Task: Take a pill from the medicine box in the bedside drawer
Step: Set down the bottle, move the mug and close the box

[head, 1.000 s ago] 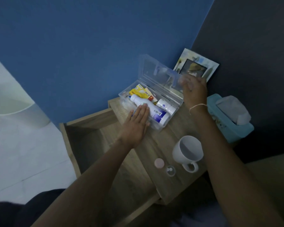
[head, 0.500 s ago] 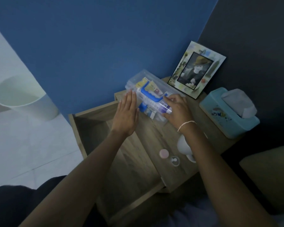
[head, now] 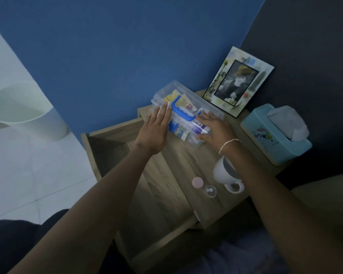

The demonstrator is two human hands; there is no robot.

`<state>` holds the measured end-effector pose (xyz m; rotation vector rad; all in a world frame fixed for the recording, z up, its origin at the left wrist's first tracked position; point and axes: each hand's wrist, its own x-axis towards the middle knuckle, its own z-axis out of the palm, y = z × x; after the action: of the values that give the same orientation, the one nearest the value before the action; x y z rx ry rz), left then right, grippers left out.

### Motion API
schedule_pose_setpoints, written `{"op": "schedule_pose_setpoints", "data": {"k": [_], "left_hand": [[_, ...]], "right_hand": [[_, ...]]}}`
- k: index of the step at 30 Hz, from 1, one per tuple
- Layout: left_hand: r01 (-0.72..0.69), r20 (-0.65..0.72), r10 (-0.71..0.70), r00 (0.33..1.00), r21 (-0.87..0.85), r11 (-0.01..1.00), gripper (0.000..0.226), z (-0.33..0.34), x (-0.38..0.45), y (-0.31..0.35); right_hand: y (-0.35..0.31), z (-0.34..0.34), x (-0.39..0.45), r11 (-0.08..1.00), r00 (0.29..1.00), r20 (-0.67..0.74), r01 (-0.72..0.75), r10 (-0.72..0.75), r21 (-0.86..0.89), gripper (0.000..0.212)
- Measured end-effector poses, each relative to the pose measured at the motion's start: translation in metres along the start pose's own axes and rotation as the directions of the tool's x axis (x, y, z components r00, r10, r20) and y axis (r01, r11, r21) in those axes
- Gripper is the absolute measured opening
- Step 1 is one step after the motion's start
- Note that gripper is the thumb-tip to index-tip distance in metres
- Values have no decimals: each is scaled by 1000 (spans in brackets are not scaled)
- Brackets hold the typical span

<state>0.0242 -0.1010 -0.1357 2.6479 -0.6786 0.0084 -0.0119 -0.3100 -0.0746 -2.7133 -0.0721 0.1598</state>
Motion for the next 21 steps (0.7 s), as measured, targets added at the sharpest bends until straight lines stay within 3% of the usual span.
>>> {"op": "schedule_pose_setpoints", "data": {"k": [3, 5, 8, 11, 13, 16, 21], "left_hand": [[104, -107, -143, 984, -311, 945, 60, 8, -7, 12], [230, -107, -352, 930, -578, 783, 57, 14, -9, 24], [410, 117, -539, 834, -785, 465, 41, 14, -3, 39], [383, 117, -665, 737, -883, 270, 31, 9, 4, 43], [333, 74, -672, 737, -905, 266, 26, 7, 4, 44], [308, -18, -638, 770, -865, 395, 20, 7, 3, 42], [311, -102, -686, 720, -836, 451, 15, 6, 13, 42]], "right_hand": [[0, 2, -1, 999, 1000, -18, -11, 12, 48, 74], [-1, 3, -2, 997, 999, -30, -12, 14, 74, 74], [-1, 4, -3, 997, 999, -41, -11, 14, 76, 74], [-2, 3, -4, 997, 999, -44, -18, 22, 80, 73], [-2, 2, -5, 995, 999, -44, -21, 25, 97, 73], [-3, 1, -6, 993, 999, -45, -15, 20, 117, 73], [-4, 1, -7, 988, 999, -43, -15, 22, 154, 73]]}}
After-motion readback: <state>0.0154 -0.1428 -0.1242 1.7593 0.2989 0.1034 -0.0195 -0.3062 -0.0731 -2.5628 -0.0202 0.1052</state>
